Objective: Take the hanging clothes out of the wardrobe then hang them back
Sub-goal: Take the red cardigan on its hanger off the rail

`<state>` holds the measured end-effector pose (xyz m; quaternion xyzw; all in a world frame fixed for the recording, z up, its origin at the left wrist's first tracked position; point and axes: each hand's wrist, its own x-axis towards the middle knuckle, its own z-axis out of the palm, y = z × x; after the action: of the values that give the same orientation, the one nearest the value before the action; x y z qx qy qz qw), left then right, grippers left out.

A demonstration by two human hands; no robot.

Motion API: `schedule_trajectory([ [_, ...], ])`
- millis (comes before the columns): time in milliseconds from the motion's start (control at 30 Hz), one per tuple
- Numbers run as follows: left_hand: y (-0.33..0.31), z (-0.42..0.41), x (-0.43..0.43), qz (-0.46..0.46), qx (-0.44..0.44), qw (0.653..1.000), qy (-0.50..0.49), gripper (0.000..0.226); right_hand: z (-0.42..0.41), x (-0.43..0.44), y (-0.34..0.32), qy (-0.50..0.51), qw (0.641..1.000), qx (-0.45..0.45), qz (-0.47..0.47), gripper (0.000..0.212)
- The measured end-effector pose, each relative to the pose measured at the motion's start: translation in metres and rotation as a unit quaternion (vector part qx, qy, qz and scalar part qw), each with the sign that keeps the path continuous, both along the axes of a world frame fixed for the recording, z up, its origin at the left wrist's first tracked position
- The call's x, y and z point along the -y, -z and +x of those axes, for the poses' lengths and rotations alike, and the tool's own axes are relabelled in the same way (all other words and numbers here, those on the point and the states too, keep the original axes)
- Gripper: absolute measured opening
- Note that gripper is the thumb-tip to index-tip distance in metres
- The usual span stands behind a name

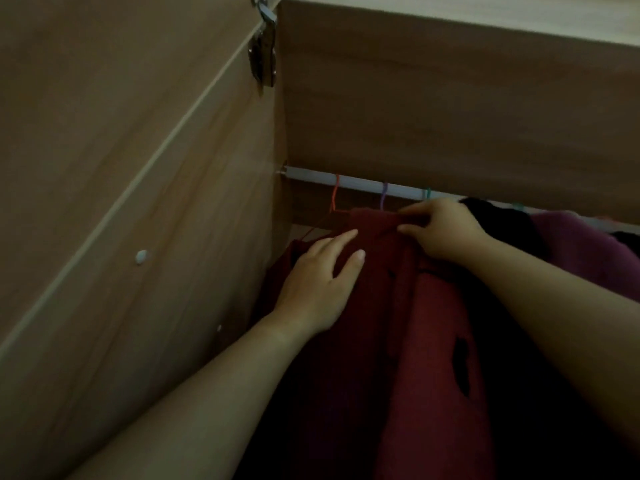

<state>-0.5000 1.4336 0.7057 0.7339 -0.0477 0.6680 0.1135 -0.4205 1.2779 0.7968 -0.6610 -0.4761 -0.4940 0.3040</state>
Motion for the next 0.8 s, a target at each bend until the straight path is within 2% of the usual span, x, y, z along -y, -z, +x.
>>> schedule_trajectory([
  [167,-0.018,0.025,-0.009,-0.009,-0.019,0.999,-0.037,0.048,-0.004,-0.013,-0.024,0.090,0.994,0.039,-0.057,0.035],
  [333,-0.026,0.042,-0.029,0.002,-0.045,0.995,-0.093,0.049,-0.013,-0.038,-0.039,0.203,0.969,0.099,-0.105,0.009],
  [433,-0.022,0.046,-0.041,0.005,-0.051,0.996,-0.078,0.050,-0.005,-0.051,-0.044,0.182,0.971,0.107,-0.108,0.025],
  [500,-0.018,0.049,-0.046,-0.001,-0.049,0.996,-0.068,0.051,0.005,-0.054,-0.044,0.130,0.986,0.078,-0.073,0.033],
  [667,-0.008,0.050,-0.060,-0.028,-0.045,0.997,-0.056,0.052,0.031,-0.052,-0.036,0.015,0.999,0.036,0.028,0.035],
  [733,-0.002,0.050,-0.066,-0.041,-0.052,0.996,-0.052,0.052,0.036,-0.053,-0.032,0.003,0.998,0.043,0.046,0.034],
  [800,0.004,0.052,-0.071,-0.050,-0.056,0.996,-0.045,0.051,0.035,-0.055,-0.030,0.043,0.995,0.070,0.048,0.032],
])
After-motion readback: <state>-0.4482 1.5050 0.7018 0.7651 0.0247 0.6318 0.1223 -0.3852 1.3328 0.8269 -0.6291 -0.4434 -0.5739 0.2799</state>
